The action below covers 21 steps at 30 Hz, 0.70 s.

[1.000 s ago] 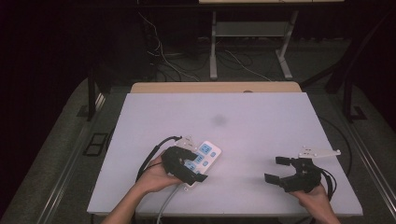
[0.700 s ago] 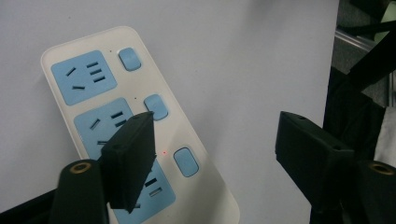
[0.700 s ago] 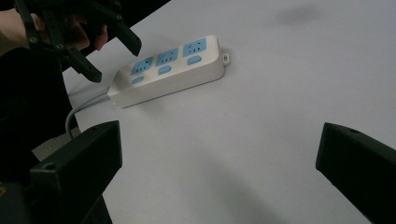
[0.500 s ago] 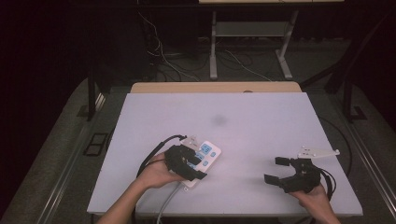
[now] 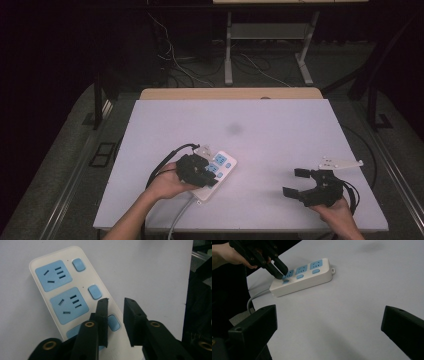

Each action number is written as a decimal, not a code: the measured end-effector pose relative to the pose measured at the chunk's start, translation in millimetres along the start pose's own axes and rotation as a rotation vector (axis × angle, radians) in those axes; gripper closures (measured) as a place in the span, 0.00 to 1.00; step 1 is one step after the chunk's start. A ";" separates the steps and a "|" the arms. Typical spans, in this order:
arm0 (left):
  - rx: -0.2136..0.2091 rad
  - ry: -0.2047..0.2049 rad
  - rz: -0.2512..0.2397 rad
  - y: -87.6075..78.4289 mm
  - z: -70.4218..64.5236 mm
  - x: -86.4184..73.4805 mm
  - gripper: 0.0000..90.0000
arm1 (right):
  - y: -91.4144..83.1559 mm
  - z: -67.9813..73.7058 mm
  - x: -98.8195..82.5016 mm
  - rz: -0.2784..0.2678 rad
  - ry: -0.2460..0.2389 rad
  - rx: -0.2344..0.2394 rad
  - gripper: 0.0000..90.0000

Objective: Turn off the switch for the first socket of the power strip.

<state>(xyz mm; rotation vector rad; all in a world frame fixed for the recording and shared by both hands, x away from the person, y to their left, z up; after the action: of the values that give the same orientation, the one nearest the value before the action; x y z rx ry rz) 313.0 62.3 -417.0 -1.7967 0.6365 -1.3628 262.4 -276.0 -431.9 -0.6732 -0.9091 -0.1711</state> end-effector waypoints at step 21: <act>0.001 0.017 0.056 8.7 2.6 -3.3 0.99 | -0.1 0.1 -0.3 0.004 -0.003 0.004 0.00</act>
<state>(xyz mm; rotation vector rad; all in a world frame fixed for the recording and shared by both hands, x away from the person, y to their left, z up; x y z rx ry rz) 315.0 60.6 -426.3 -1.7559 0.6901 -1.3422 262.1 -276.0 -432.1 -0.6714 -0.9107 -0.1646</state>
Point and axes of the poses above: each handheld gripper's, and its own axes: y roughly forward along the jaws, x roughly out of its top, z roughly to its left, the point moved 3 cm from there along y, roughly forward along the jaws, and after that the axes turned 3 degrees about y, right-handed, at the moved point
